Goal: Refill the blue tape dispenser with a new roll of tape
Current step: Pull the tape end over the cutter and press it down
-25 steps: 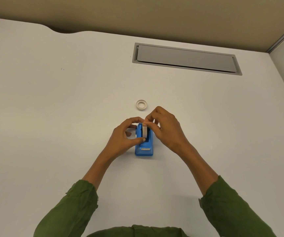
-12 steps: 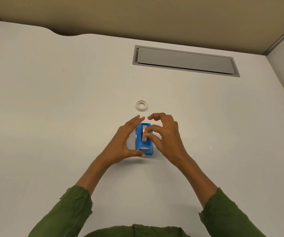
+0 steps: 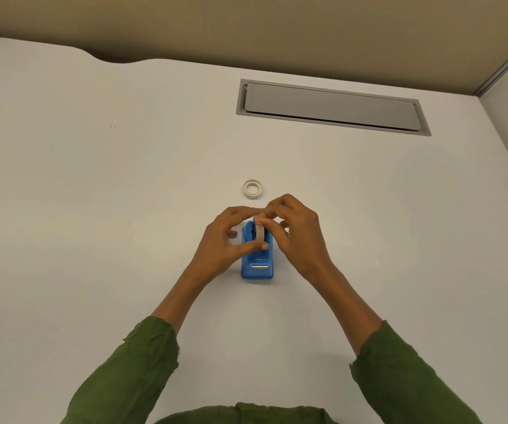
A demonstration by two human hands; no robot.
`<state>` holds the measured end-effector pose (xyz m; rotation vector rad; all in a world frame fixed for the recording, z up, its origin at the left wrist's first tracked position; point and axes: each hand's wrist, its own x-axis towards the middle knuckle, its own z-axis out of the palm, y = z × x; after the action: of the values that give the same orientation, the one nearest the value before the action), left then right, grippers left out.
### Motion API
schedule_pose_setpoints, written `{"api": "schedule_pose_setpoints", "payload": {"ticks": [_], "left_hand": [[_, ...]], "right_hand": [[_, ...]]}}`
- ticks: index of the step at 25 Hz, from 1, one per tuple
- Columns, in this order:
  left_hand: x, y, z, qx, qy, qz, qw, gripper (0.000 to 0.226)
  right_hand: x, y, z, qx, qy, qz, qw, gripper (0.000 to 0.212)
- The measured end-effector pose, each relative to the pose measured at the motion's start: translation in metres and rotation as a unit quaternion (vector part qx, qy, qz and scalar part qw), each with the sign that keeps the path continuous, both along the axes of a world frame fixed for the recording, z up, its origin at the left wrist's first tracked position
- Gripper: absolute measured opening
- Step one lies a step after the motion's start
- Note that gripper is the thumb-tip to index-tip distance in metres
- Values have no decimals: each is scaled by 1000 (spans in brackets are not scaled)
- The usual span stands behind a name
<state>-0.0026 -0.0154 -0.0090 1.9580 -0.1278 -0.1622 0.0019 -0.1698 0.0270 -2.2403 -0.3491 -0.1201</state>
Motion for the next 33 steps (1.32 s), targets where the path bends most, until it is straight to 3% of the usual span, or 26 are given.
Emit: {"api": "schedule_pose_setpoints", "payload": {"ticks": [4, 9, 17, 24, 33], "left_hand": [[4, 1, -6, -10, 27, 30, 999, 59], [9, 2, -5, 4, -2, 14, 1000, 49], [12, 8, -8, 11, 42, -4, 999, 59], [11, 10, -13, 26, 56, -30, 998, 57], [12, 8, -15, 22, 70, -9, 997, 59]], "right_hand": [[3, 2, -1, 2, 13, 2, 1000, 7], [5, 1, -2, 19, 19, -11, 1000, 7], [6, 0, -6, 43, 59, -36, 997, 5], [4, -1, -8, 34, 91, -31, 995, 5], [10, 0, -8, -18, 68, -21, 997, 12]]}}
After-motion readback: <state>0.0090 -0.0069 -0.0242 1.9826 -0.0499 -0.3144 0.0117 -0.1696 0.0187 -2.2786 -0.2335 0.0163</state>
